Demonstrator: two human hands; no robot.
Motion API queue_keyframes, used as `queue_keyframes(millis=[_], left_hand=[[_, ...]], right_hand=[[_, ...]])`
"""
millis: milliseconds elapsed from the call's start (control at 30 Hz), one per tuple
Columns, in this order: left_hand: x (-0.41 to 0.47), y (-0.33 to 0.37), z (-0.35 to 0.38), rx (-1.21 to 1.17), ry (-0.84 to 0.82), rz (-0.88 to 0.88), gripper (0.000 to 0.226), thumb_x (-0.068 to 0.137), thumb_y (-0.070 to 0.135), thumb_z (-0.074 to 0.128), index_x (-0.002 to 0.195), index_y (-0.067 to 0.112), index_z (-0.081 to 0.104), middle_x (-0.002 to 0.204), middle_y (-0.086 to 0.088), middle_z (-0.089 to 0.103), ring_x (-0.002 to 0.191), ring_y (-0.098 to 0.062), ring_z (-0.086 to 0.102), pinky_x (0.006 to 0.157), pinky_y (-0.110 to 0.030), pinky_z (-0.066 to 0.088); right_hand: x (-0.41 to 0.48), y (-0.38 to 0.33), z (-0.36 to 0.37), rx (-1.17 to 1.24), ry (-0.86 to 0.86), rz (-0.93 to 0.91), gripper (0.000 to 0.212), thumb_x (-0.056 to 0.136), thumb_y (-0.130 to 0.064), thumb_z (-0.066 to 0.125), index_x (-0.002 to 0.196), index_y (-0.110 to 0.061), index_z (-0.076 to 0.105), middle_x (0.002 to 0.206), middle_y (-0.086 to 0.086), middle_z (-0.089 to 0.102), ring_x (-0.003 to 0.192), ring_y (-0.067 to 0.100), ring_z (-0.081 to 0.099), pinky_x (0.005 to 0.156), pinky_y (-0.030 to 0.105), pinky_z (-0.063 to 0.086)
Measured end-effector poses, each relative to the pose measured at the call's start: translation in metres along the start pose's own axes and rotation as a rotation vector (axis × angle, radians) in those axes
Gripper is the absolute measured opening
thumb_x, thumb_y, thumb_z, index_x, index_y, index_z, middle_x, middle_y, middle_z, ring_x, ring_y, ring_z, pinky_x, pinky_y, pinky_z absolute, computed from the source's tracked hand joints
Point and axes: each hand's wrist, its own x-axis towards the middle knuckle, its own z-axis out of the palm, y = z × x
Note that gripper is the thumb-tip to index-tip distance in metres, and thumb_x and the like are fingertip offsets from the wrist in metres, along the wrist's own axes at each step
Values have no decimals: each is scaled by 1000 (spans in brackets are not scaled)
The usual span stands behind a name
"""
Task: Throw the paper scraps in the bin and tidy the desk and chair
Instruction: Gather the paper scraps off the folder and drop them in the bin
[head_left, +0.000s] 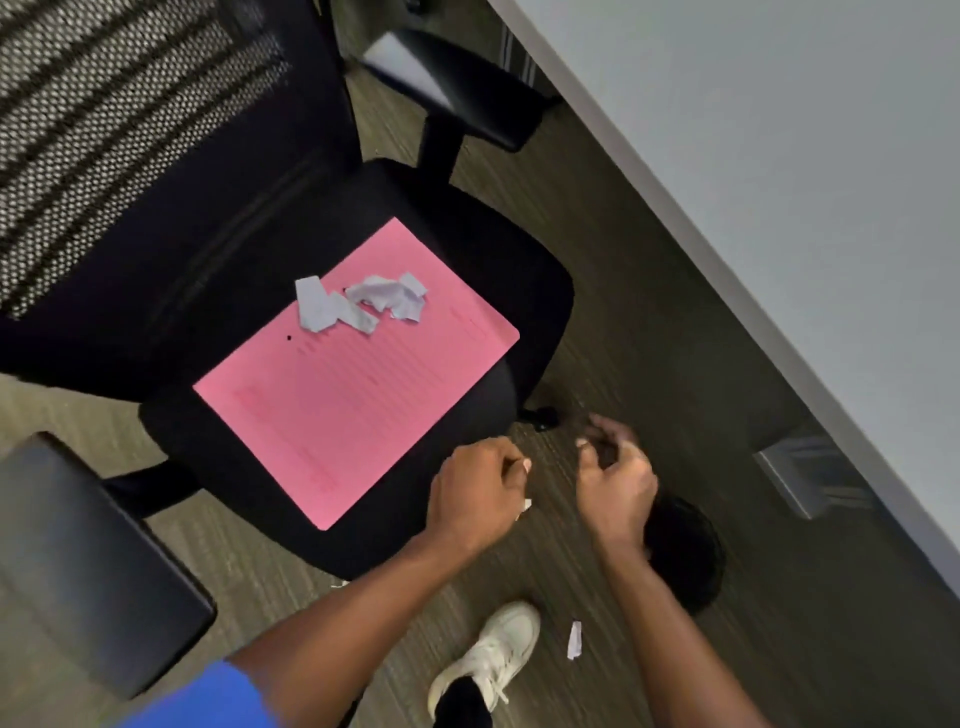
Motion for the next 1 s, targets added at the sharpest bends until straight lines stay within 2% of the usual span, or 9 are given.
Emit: queue_keyframes(millis=[133, 267, 367, 433, 533, 633, 733, 900, 1000], left_hand=[[14, -28, -66, -14, 284, -12, 17, 100, 44, 65, 96, 28, 72, 97, 10, 74, 89, -16, 68, 77, -39, 59], [46, -65, -120, 94, 529, -94, 46, 94, 49, 75, 126, 19, 60, 134, -1, 55, 126, -22, 51, 82, -36, 55], [74, -89, -144, 219, 528, -163, 80, 85, 55, 81, 144, 16, 45, 157, -12, 36, 139, -32, 40, 78, -45, 62], [90, -99, -151, 266, 480, -180, 96, 83, 60, 81, 156, 18, 35, 167, -18, 23, 148, -37, 34, 86, -46, 60], [106, -107, -152, 325, 415, -150, 111, 84, 70, 74, 167, 22, 20, 174, -22, 11, 157, -40, 25, 101, -45, 55], [117, -112, -149, 447, 391, -84, 105, 87, 75, 65, 168, 27, 18, 174, -23, 8, 156, -40, 24, 113, -46, 48], [124, -112, -146, 508, 392, -2, 89, 92, 67, 65, 165, 28, 32, 172, -23, 18, 150, -37, 34, 111, -45, 47], [127, -122, -140, 443, 420, 57, 46, 101, 44, 63, 142, 21, 64, 157, -15, 41, 136, -31, 44, 106, -41, 52], [126, -128, -137, 385, 444, 92, 30, 102, 31, 66, 127, 16, 73, 148, -12, 48, 128, -28, 46, 104, -38, 54]], right_hand=[[2, -58, 27, -12, -33, -291, 40, 91, -9, 76, 128, -22, 68, 116, -4, 68, 95, 11, 70, 85, 39, 61], [12, -111, 64, -184, -264, -420, 66, 92, -27, 77, 148, -42, 45, 139, -6, 47, 105, 12, 66, 82, 38, 64], [23, -146, 92, -386, -395, -492, 83, 92, -32, 76, 156, -52, 26, 160, 0, 30, 129, 25, 57, 93, 49, 62], [29, -167, 110, -505, -419, -539, 87, 93, -30, 76, 159, -49, 22, 168, 7, 23, 144, 31, 46, 102, 49, 57], [38, -191, 136, -587, -455, -567, 92, 93, -26, 77, 161, -47, 20, 172, 14, 16, 151, 35, 38, 100, 47, 56], [45, -204, 157, -649, -499, -625, 95, 91, -28, 79, 161, -49, 19, 172, 16, 15, 155, 38, 28, 98, 52, 58], [49, -212, 169, -748, -521, -705, 95, 91, -26, 79, 162, -48, 20, 171, 17, 16, 155, 39, 22, 92, 50, 56], [50, -211, 175, -786, -506, -765, 62, 99, -30, 67, 154, -43, 44, 161, 14, 32, 144, 35, 32, 81, 47, 58], [52, -201, 171, -725, -471, -742, 42, 98, -32, 70, 140, -33, 64, 144, 10, 45, 130, 31, 42, 75, 40, 53]])
